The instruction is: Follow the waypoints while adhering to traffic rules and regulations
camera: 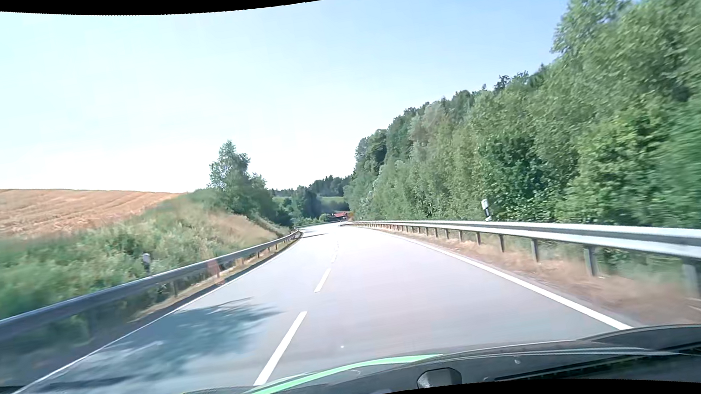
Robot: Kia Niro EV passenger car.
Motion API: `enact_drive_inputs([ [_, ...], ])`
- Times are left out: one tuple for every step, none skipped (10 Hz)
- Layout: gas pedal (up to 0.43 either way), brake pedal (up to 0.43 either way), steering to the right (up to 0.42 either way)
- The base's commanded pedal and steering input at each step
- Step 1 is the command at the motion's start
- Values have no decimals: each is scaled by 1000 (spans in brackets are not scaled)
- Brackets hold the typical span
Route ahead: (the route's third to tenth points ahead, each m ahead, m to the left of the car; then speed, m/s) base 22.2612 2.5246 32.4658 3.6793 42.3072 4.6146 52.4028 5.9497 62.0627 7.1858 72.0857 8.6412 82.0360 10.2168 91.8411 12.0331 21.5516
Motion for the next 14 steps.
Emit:
enact_drive_inputs([
  [157,0,-20],
  [169,0,-19],
  [177,0,-19],
  [177,0,-19],
  [197,0,-19],
  [220,0,-20],
  [228,0,-20],
  [240,0,-19],
  [240,0,-19],
  [240,0,-19],
  [240,0,-20],
  [228,0,-19],
  [209,0,-19],
  [169,0,-19],
])
